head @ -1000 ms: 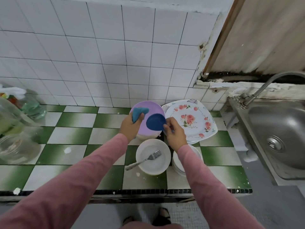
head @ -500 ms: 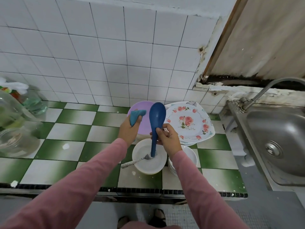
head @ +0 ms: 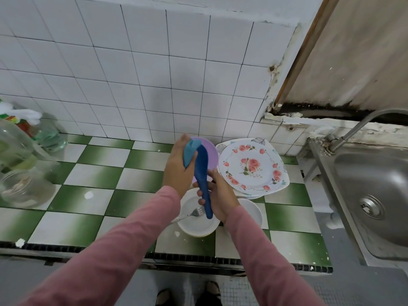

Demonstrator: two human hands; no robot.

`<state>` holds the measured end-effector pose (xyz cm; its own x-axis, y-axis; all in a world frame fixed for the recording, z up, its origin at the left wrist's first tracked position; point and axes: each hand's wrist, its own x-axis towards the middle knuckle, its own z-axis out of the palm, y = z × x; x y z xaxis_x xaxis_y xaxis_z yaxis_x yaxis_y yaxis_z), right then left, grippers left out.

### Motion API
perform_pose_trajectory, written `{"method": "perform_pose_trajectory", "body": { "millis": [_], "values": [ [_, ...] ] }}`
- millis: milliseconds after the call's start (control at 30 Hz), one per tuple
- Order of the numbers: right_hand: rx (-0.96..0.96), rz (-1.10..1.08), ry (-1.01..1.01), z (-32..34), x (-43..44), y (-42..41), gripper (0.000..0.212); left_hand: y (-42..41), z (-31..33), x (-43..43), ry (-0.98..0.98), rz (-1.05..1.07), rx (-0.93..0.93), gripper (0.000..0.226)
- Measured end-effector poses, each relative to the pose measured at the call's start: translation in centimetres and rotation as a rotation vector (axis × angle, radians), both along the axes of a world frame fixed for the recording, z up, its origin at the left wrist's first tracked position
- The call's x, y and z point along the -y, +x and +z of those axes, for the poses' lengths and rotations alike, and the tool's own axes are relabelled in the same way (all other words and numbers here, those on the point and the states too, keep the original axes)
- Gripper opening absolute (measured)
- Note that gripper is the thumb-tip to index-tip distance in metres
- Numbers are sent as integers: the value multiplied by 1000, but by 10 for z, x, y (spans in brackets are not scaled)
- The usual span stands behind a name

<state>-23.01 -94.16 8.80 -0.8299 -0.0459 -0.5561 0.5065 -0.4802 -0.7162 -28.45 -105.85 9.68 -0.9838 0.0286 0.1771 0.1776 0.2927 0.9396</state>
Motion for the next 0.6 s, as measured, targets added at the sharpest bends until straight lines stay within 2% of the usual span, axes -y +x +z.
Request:
{"method": "perform_pose_trajectory", "body": {
  "millis": [67,133,233,367,500,600],
  "values": [
    [-34,-14,-123,6,-1,-2,62,-2,-3,-2,-276,-192,-40,58],
    [-53,-23,-139,6,-6,-7,79,-4,-9,-2,-495,-353,7,66],
    [-49,-22,-132,2,-11,-6,90,-11,-8,-3,-567,-422,78,73],
    [-67,-13,-157,3,-12,-4,92,-21,-4,-14,-696,-322,21,75],
    [-71,-32,-116,3,-18,-9,99,-7,-11,-29,-629,-343,168,72],
    [-67,-41,-73,3,-14,-10,98,-7,-10,-30,-644,-350,179,71]
  ]
}}
